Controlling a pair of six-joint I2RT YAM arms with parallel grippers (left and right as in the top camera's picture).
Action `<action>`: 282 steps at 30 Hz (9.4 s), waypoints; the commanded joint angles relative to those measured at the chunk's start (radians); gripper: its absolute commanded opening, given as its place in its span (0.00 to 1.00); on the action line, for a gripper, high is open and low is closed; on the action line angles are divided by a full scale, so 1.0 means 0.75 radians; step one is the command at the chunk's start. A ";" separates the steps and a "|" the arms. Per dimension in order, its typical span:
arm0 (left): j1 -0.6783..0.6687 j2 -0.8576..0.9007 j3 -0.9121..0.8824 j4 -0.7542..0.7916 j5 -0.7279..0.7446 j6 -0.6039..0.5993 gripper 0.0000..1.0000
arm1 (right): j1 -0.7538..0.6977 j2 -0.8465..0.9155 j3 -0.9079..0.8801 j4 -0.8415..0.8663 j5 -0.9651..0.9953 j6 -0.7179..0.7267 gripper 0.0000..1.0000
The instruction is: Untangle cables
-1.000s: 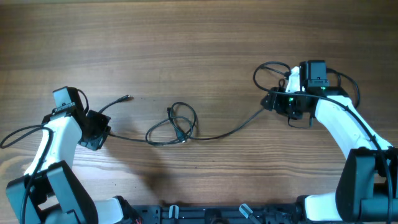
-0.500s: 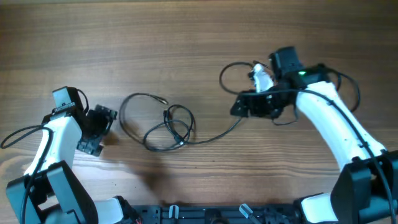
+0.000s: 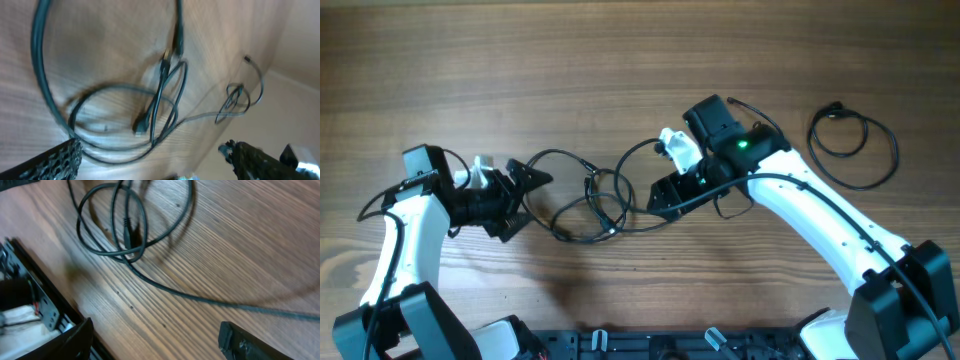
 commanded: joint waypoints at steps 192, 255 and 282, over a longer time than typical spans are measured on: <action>-0.538 0.215 -0.339 0.956 -0.097 -0.466 0.52 | -0.616 0.304 -0.042 0.297 0.372 0.146 0.68; -0.151 -0.001 -0.005 0.131 -1.161 -0.503 1.00 | 0.292 0.142 -0.012 0.535 1.065 0.421 0.04; -0.151 -0.001 -0.005 0.131 -1.161 -0.503 1.00 | -0.494 -0.013 -0.017 0.177 0.944 0.423 0.62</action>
